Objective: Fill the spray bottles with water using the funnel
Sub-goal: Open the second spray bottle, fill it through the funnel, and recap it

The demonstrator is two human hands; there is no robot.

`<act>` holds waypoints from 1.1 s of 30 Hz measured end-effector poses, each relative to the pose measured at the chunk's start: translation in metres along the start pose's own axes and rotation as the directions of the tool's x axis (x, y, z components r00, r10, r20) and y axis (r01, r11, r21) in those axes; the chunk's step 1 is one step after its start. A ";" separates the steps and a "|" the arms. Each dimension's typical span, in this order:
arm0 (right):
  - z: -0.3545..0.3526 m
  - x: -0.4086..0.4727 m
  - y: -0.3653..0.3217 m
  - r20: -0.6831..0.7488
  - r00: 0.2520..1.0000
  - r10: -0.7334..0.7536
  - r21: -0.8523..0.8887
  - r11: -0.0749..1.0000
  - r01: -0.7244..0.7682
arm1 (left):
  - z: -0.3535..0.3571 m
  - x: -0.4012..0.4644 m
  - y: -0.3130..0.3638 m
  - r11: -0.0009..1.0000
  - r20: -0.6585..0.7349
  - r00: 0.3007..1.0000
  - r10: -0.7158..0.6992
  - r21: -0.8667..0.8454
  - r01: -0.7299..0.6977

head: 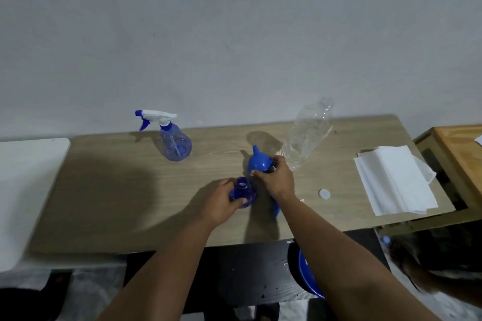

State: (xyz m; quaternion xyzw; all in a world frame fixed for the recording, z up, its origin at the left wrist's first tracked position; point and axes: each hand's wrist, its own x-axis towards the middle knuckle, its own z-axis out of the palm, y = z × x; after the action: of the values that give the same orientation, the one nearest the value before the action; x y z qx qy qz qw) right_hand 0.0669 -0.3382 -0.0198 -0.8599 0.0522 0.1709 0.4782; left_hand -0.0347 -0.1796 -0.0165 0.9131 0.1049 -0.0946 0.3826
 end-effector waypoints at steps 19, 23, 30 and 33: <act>-0.073 -0.035 0.055 0.070 0.957 0.282 -0.659 0.733 -0.168 | 0.011 0.000 -0.003 0.989 -0.039 0.996 -0.083 -0.124 0.078; -0.066 -0.030 0.053 0.114 0.961 0.252 -0.642 0.757 -0.123 | 0.010 -0.001 -0.001 0.991 -0.039 0.996 -0.084 -0.106 0.079; -0.090 -0.040 -0.045 0.115 0.989 -0.098 -0.057 0.993 0.105 | 0.020 -0.001 -0.006 0.984 -0.062 0.994 -0.094 -0.160 0.083; -0.085 -0.056 -0.088 0.031 0.967 -0.253 0.302 0.924 0.232 | 0.026 -0.001 -0.006 0.986 -0.062 0.994 -0.089 -0.148 0.079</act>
State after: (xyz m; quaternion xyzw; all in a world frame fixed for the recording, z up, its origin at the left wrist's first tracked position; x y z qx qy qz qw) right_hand 0.0572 -0.3665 0.1120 -0.7718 -0.0463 0.1302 0.6206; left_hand -0.0395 -0.1944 -0.0382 0.8803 0.1631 -0.0713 0.4397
